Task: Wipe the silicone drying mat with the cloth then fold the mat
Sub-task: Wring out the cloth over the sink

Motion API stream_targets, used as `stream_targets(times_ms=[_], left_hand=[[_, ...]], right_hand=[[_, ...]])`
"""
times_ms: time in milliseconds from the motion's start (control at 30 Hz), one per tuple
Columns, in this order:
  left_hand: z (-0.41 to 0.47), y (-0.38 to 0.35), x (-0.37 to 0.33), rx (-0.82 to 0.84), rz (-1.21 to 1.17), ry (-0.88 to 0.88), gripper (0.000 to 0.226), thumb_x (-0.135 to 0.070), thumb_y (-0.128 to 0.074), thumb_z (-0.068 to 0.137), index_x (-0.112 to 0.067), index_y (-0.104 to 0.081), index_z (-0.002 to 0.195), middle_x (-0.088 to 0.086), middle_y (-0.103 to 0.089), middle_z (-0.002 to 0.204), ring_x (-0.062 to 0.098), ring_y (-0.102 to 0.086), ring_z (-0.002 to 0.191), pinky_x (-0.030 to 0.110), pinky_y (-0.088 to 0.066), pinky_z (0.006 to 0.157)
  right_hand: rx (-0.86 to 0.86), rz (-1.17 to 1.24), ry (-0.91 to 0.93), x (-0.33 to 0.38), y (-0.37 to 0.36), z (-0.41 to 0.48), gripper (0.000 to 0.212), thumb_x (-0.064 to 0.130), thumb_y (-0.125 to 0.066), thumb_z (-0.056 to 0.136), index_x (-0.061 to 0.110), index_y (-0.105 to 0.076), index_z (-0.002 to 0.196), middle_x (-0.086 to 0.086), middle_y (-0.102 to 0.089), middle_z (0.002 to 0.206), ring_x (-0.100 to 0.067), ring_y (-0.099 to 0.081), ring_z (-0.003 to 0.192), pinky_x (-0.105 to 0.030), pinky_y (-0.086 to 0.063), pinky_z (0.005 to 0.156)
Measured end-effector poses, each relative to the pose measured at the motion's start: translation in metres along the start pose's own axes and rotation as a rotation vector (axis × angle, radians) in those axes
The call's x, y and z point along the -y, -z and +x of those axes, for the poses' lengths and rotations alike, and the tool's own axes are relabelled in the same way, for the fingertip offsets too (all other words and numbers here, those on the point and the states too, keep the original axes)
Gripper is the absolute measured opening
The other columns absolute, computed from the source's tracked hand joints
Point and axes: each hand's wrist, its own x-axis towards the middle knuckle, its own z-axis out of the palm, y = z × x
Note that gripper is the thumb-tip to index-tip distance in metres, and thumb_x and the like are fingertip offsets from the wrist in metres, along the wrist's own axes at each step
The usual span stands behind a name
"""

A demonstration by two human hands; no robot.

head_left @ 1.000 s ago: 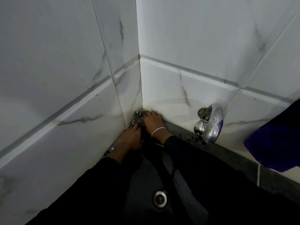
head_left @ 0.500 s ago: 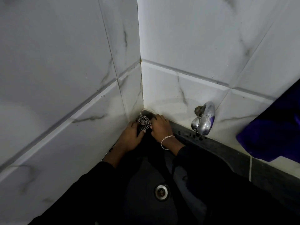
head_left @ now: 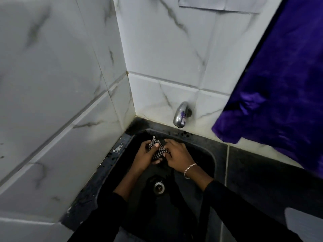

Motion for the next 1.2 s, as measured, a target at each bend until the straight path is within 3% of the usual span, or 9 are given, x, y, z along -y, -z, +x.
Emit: stream_targets(times_ms=[233, 400, 500, 633, 767, 900, 1033, 1133, 1200], left_hand=[[-0.065, -0.051, 0.002, 0.278, -0.1, 0.06, 0.019, -0.014, -0.067, 0.095, -0.007, -0.069, 0.112, 0.014, -0.075, 0.11, 0.026, -0.075, 0.096, 0.038, -0.062, 0.074], [-0.093, -0.093, 0.01, 0.431, -0.057, 0.097, 0.026, -0.005, -0.065, 0.093, -0.001, -0.064, 0.118, 0.015, -0.072, 0.108, 0.025, -0.071, 0.097, 0.037, -0.061, 0.083], [-0.107, -0.121, 0.013, 0.519, -0.043, 0.126, 0.025, 0.003, -0.062, 0.092, -0.002, -0.065, 0.117, 0.016, -0.071, 0.106, 0.024, -0.07, 0.093, 0.034, -0.06, 0.081], [-0.125, -0.16, 0.019, 0.631, 0.0, 0.171, 0.028, 0.007, -0.057, 0.093, -0.003, -0.066, 0.118, 0.016, -0.071, 0.108, 0.024, -0.07, 0.095, 0.033, -0.061, 0.082], [-0.145, -0.204, 0.025, 0.683, 0.059, 0.158, 0.033, 0.008, -0.056, 0.094, 0.0, -0.06, 0.126, 0.019, -0.067, 0.115, 0.029, -0.065, 0.107, 0.038, -0.057, 0.092], [-0.171, -0.251, 0.037, 0.687, 0.104, 0.122, 0.041, 0.01, -0.055, 0.094, -0.01, -0.059, 0.13, 0.013, -0.067, 0.117, 0.027, -0.065, 0.109, 0.04, -0.06, 0.088], [-0.196, -0.294, 0.055, 0.66, 0.128, 0.128, 0.047, 0.01, -0.054, 0.095, -0.016, -0.056, 0.134, 0.011, -0.066, 0.124, 0.029, -0.065, 0.114, 0.047, -0.06, 0.089], [-0.214, -0.325, 0.071, 0.644, 0.157, 0.115, 0.044, 0.011, -0.052, 0.096, -0.016, -0.059, 0.13, 0.011, -0.066, 0.123, 0.027, -0.065, 0.112, 0.044, -0.06, 0.088], [-0.225, -0.343, 0.081, 0.631, 0.165, 0.106, 0.044, 0.012, -0.052, 0.096, -0.017, -0.06, 0.128, 0.011, -0.065, 0.123, 0.027, -0.065, 0.111, 0.042, -0.06, 0.088]], right_hand=[[-0.013, 0.182, -0.075, -0.016, 0.052, -0.093, 0.051, 0.029, -0.061, 0.087, 0.015, -0.051, 0.135, 0.002, -0.059, 0.136, -0.018, -0.058, 0.121, -0.031, -0.046, 0.102], [-0.015, 0.316, -0.101, -0.034, 0.081, -0.153, 0.027, 0.026, -0.066, 0.085, 0.018, -0.054, 0.107, -0.001, -0.063, 0.122, -0.018, -0.06, 0.118, -0.039, -0.05, 0.099], [-0.019, 0.41, -0.127, -0.05, 0.1, -0.182, 0.023, 0.022, -0.07, 0.082, 0.018, -0.051, 0.094, 0.001, -0.064, 0.096, -0.015, -0.064, 0.096, -0.044, -0.052, 0.087], [-0.001, 0.534, -0.185, -0.07, 0.124, -0.22, 0.028, 0.02, -0.074, 0.078, 0.019, -0.048, 0.088, 0.004, -0.058, 0.084, -0.005, -0.054, 0.081, -0.034, -0.049, 0.076], [-0.027, 0.582, -0.246, -0.092, 0.146, -0.258, 0.031, 0.019, -0.075, 0.076, 0.022, -0.048, 0.092, 0.006, -0.06, 0.09, -0.005, -0.056, 0.085, -0.039, -0.052, 0.078], [-0.035, 0.563, -0.255, -0.116, 0.174, -0.3, 0.046, 0.023, -0.076, 0.078, 0.033, -0.051, 0.115, 0.012, -0.064, 0.112, -0.003, -0.063, 0.104, -0.028, -0.055, 0.087], [-0.056, 0.535, -0.236, -0.142, 0.196, -0.339, 0.062, 0.017, -0.07, 0.082, 0.04, -0.049, 0.136, 0.013, -0.059, 0.13, 0.0, -0.056, 0.121, -0.018, -0.048, 0.101], [-0.025, 0.462, -0.245, -0.166, 0.207, -0.37, 0.07, 0.014, -0.065, 0.086, 0.047, -0.041, 0.143, 0.016, -0.054, 0.127, 0.005, -0.052, 0.12, -0.01, -0.044, 0.098], [0.008, 0.421, -0.237, -0.181, 0.213, -0.386, 0.07, 0.012, -0.063, 0.088, 0.046, -0.041, 0.145, 0.015, -0.053, 0.125, 0.001, -0.053, 0.118, -0.013, -0.046, 0.098]])
